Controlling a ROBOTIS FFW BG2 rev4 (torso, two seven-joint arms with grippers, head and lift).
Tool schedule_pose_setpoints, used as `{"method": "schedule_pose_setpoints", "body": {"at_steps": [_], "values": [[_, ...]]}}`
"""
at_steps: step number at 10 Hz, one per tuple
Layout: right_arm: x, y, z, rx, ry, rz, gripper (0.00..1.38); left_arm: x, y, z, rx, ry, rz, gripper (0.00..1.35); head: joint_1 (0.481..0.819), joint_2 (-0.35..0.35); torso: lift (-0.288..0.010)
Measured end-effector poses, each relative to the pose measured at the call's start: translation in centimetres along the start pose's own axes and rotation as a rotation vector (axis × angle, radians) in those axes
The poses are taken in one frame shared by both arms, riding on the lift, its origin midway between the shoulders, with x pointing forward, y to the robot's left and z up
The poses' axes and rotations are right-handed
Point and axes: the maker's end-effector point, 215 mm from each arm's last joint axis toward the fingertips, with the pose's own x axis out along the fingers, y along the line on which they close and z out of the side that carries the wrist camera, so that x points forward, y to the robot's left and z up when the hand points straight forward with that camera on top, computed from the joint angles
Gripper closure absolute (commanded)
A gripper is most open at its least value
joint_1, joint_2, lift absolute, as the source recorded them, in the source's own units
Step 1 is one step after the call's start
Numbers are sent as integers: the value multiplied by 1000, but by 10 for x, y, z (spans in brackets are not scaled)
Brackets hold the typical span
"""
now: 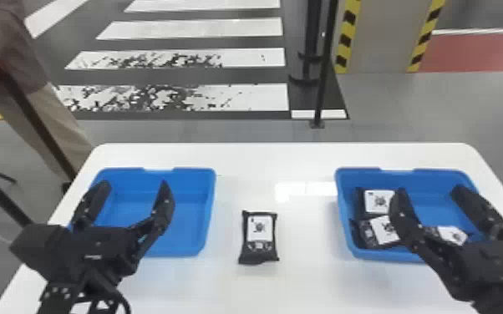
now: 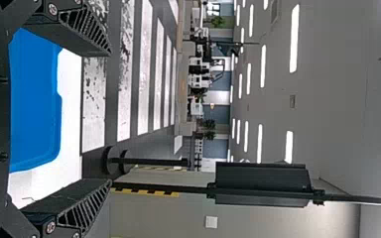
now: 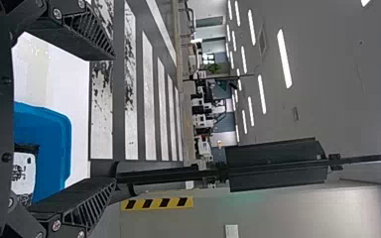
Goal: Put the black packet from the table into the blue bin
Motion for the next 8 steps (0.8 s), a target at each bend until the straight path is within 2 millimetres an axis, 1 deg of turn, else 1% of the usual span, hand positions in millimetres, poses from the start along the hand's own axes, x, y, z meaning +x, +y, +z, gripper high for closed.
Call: {"method": "schedule_pose_setpoints", "body": {"at_steps": [6, 7, 8], "values": [[2, 0, -3, 5, 4, 1, 140, 2, -5, 3, -1, -9, -11, 116, 695, 67, -110], [10, 10, -9, 22, 17, 25, 140, 2, -6, 3, -1, -9, -13, 116, 695, 71, -110], [25, 34, -24, 48, 52, 86, 140, 2, -7, 2, -1, -4, -14, 116, 695, 99, -110]]}}
